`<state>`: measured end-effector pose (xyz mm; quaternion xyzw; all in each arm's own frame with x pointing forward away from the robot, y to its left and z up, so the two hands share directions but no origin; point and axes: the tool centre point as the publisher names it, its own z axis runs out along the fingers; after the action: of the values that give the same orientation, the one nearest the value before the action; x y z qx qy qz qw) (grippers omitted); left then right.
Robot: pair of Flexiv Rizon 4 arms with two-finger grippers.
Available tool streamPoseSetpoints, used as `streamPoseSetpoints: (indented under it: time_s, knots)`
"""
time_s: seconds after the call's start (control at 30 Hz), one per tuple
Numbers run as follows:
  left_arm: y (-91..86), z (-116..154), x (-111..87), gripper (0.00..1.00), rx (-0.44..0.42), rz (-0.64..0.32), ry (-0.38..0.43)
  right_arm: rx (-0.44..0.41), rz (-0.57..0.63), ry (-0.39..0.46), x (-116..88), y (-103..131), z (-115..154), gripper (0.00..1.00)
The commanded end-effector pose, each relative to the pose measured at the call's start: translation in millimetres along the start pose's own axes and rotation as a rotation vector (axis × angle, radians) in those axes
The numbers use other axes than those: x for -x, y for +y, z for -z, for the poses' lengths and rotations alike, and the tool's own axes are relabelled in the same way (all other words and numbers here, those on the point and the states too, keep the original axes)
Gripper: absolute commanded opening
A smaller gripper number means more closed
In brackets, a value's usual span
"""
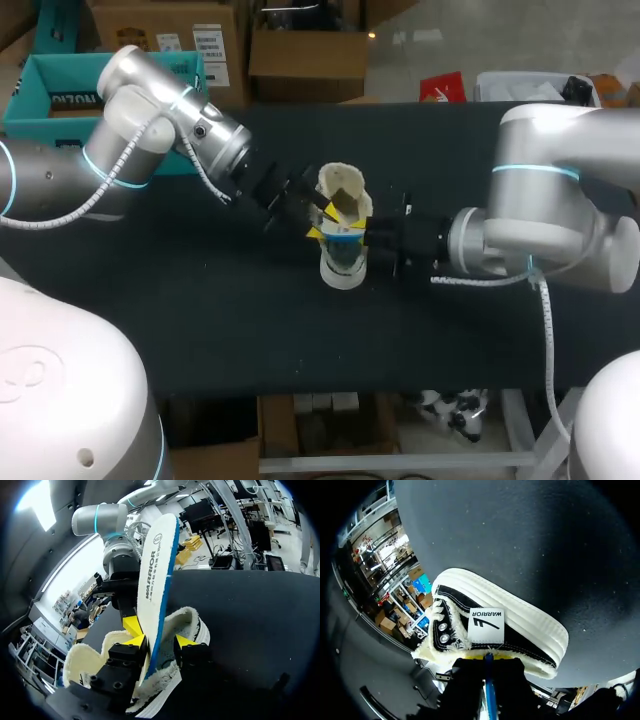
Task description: Open the shoe tongue, take the insole out of the shoe, put the insole back into the shoe, and pack the shoe into the shoebox
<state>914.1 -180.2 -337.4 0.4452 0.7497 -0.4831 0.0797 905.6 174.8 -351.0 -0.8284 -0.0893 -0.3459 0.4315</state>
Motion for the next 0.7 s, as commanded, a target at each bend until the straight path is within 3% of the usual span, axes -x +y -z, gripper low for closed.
streamPoseSetpoints:
  time_s: [0.03,0.33,0.4,0.5,0.67,0.7]
  knots:
    - [-6.8,1,-4.5,0.37,0.017,-0.007,-0.018,0.017,0.003,0.020,4,-3,2,0.00]
    - [-16.0,4,-2.8,0.32,0.017,-0.041,-0.019,0.047,0.002,0.024,4,-7,3,0.00]
    - [-17.4,4,-2.3,0.25,0.017,-0.046,-0.024,0.047,0.001,0.024,5,-6,3,0.00]
    - [-19.6,4,0.0,0.00,0.015,-0.050,-0.034,0.046,-0.004,0.023,5,-5,3,0.00]
    - [-18.8,3,2.7,0.00,0.019,-0.045,-0.035,0.042,-0.015,0.017,6,-4,3,0.00]
    - [-18.3,3,2.8,0.00,0.019,-0.044,-0.035,0.045,-0.018,0.016,7,-4,3,0.07]
